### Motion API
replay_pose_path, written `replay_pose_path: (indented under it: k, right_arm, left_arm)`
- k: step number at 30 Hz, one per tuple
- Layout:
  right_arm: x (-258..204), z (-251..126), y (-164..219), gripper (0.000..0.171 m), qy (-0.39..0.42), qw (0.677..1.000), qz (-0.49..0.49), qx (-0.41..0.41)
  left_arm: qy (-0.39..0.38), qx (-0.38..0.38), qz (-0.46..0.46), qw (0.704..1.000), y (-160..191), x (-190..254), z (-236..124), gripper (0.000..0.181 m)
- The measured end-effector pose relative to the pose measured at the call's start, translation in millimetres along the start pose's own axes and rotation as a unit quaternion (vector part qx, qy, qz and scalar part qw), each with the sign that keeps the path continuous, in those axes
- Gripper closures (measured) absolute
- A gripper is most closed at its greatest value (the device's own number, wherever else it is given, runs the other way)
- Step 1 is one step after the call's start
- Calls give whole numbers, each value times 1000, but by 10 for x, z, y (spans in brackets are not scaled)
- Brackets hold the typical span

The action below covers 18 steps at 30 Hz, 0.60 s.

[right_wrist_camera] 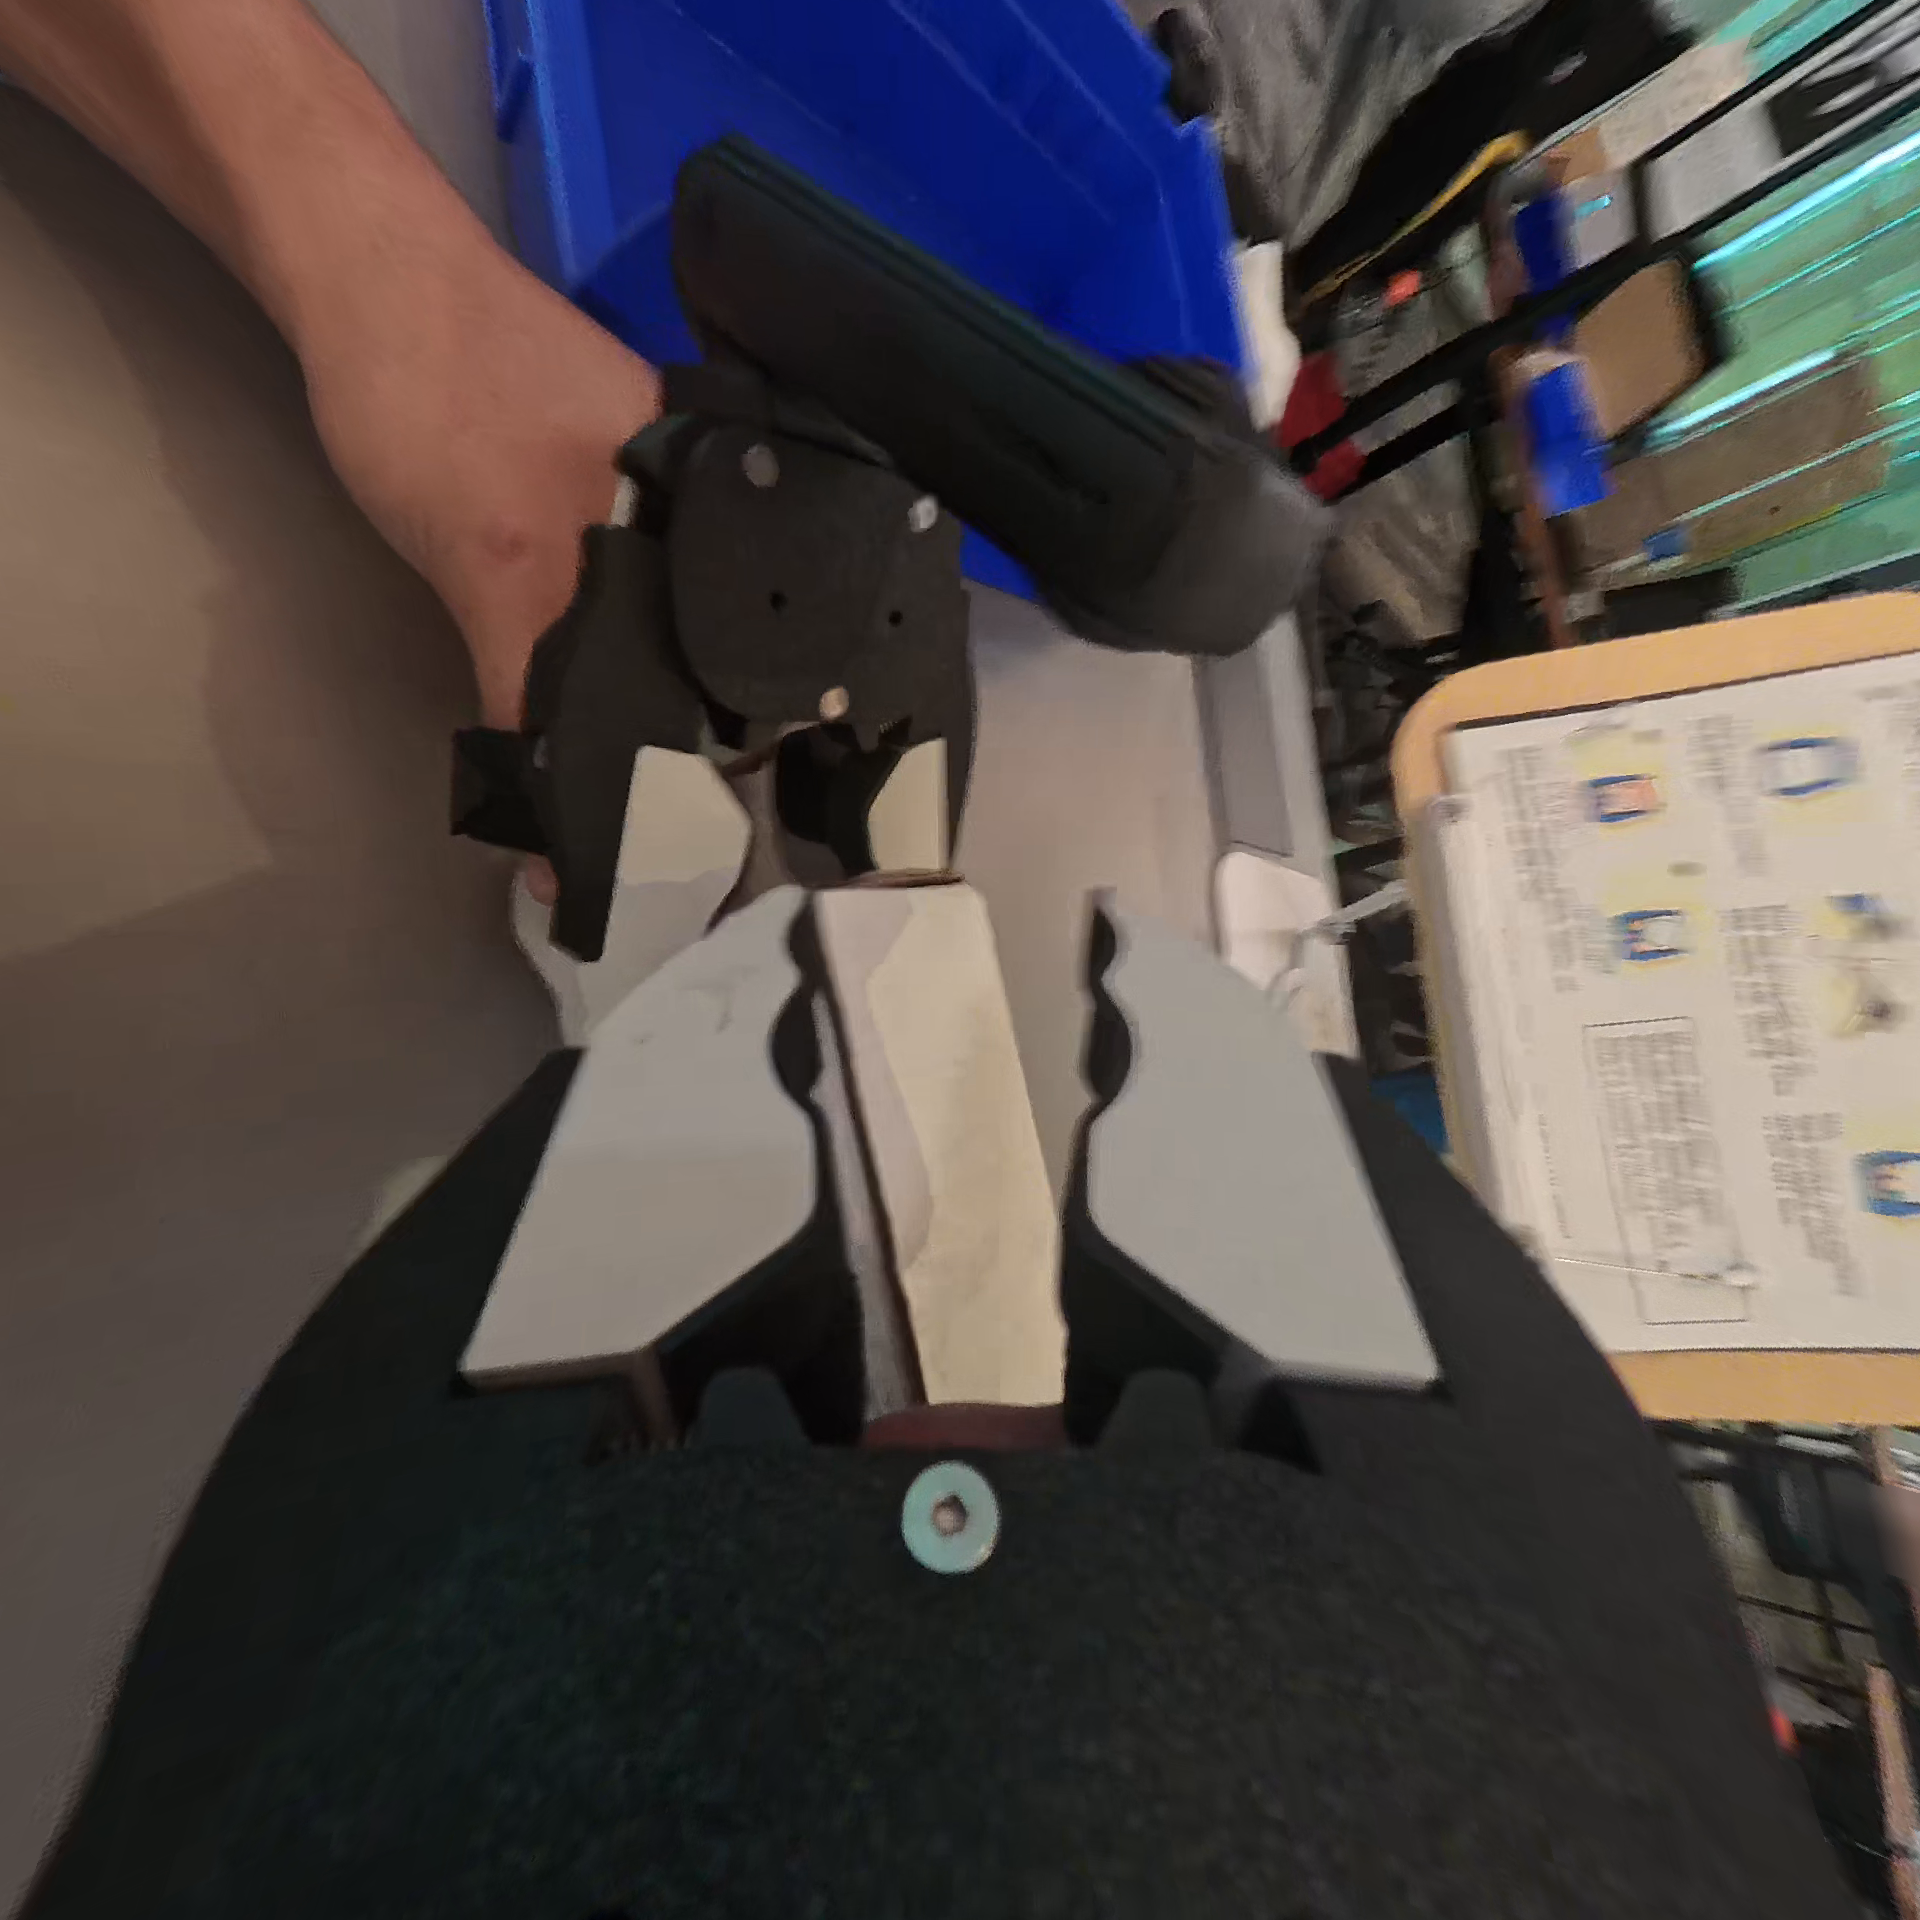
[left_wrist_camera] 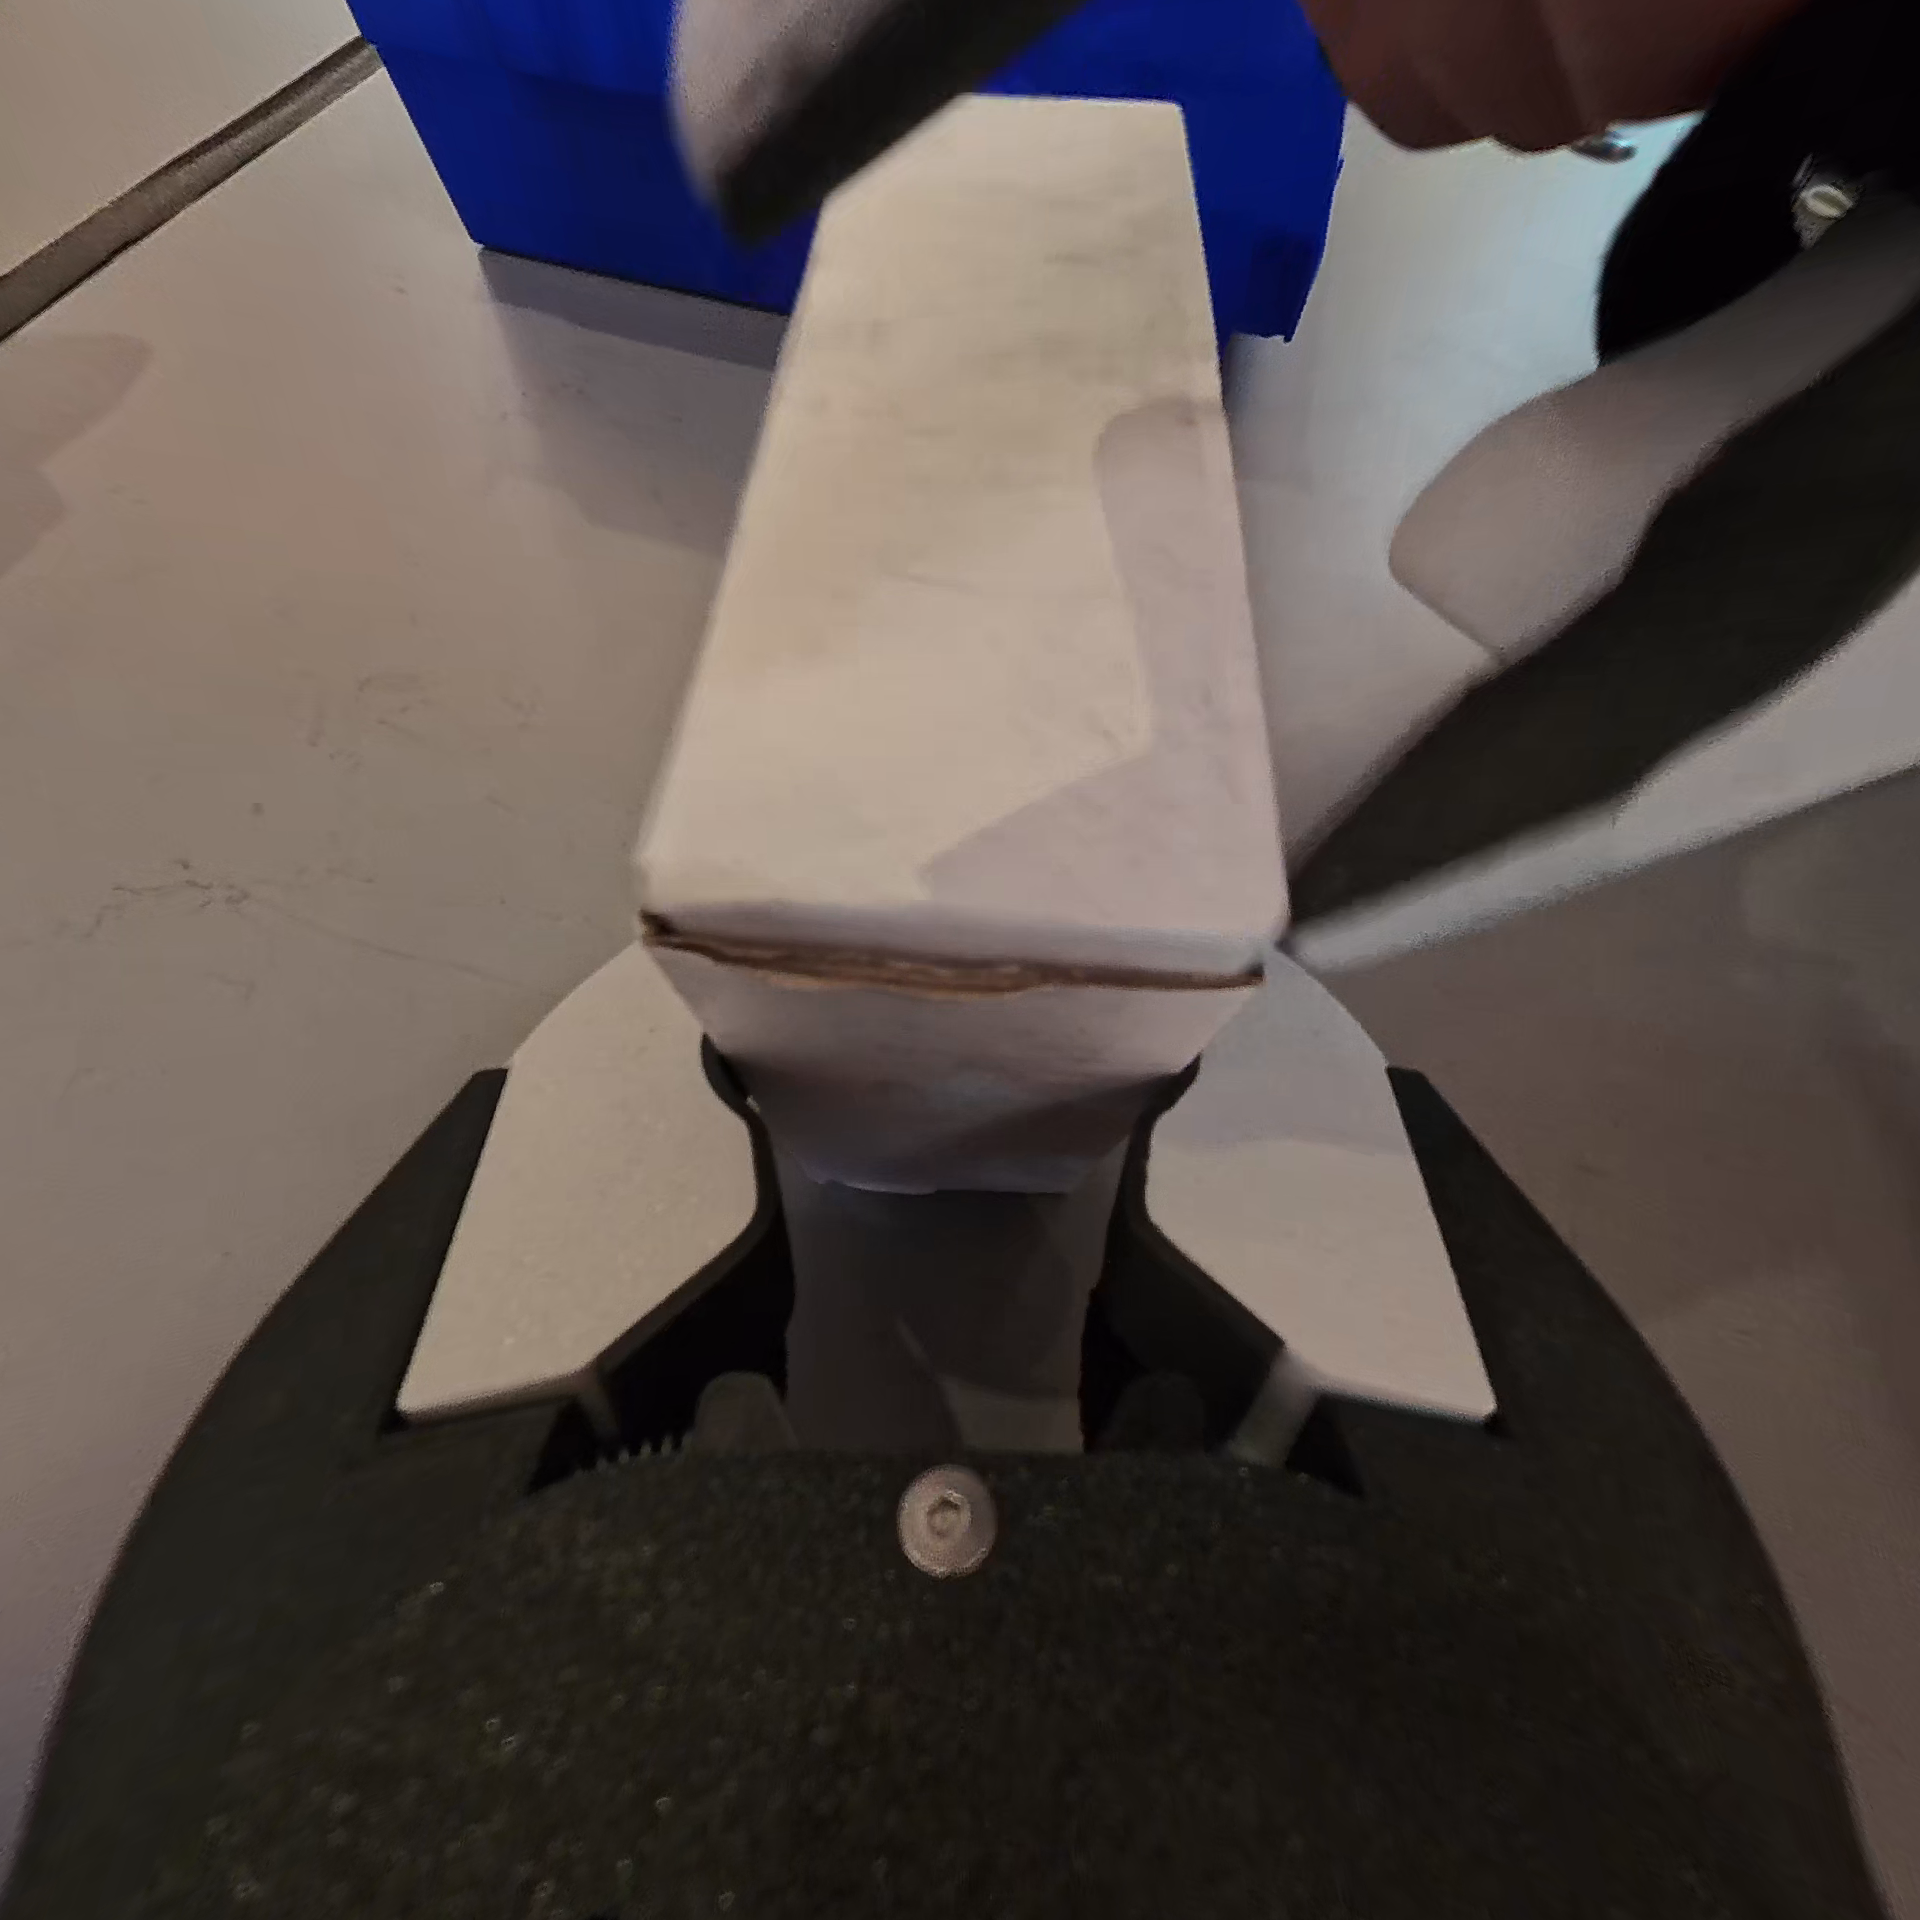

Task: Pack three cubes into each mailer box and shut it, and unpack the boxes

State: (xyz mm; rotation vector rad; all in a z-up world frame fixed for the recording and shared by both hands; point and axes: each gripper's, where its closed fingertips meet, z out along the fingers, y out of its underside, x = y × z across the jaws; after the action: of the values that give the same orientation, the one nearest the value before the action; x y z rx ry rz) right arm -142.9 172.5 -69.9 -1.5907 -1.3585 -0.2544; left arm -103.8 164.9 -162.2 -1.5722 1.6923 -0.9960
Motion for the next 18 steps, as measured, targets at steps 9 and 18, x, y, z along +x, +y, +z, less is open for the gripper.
replay_pose_path:
  k: [9,18]
  right_arm:
    - [384,-388,-63,155,43,999,25,21]
    - [287,-868,908,122,-19,978,109,-175]
  left_arm:
    - [2,-2,7,1000,1,81,18,108]
    - [4,0,27,1000,-3,85,14,108]
